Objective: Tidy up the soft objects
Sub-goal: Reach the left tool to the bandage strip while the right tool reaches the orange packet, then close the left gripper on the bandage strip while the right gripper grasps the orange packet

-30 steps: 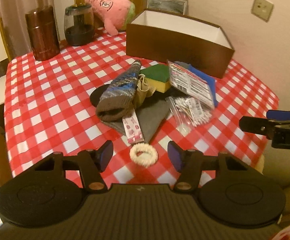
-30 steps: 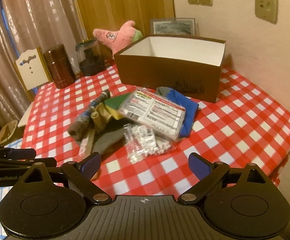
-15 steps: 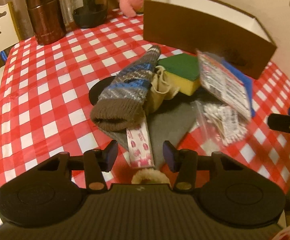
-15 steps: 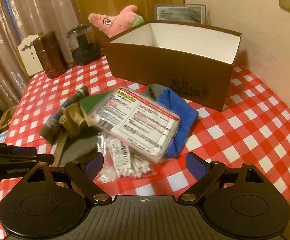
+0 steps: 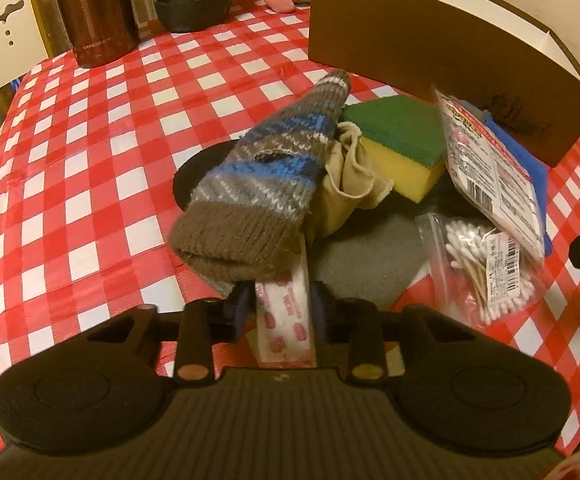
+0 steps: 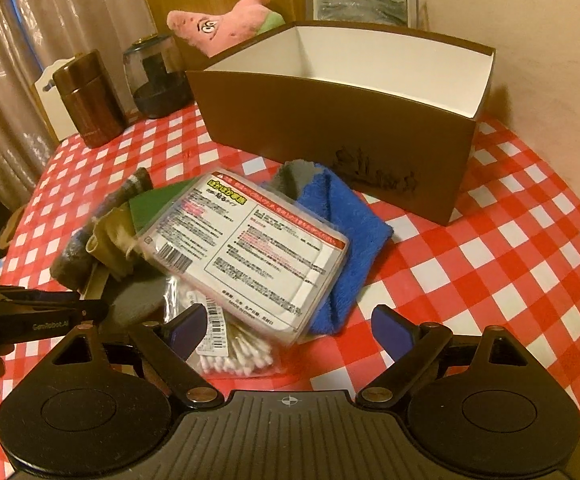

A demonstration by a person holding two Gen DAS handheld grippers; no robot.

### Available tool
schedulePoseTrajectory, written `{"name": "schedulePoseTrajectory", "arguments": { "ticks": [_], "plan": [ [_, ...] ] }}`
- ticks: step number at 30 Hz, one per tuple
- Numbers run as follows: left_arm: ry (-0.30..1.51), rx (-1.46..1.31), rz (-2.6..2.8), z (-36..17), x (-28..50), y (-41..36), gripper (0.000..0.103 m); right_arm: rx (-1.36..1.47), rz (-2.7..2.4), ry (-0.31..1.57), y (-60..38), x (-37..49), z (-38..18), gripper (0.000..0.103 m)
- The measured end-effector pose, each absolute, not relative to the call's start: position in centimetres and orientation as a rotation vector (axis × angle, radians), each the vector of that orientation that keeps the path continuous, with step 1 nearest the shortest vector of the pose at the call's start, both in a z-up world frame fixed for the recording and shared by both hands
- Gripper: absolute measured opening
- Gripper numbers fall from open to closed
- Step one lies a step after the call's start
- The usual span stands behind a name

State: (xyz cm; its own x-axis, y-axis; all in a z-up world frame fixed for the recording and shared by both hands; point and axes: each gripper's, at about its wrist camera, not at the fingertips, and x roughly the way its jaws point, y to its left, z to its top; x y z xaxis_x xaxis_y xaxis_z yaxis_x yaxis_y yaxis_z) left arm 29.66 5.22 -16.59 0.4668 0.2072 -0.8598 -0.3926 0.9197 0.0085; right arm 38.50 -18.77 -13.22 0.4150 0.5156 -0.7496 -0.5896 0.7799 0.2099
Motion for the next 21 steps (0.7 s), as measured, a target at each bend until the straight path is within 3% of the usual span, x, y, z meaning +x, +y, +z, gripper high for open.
{"name": "schedulePoseTrajectory", "arguments": {
  "ticks": [16,21],
  "plan": [
    [0.971,-0.140,0.348,-14.1,28.0,2.7,0.026,-0.184,0.805,0.818,-16.2,38.1,-13.3,0.089],
    [0.959,-0.157,0.345,-12.6,27.1,2.1,0.026,-0.287,0.857,0.748,-14.3,37.3,-13.6,0.084]
  ]
}}
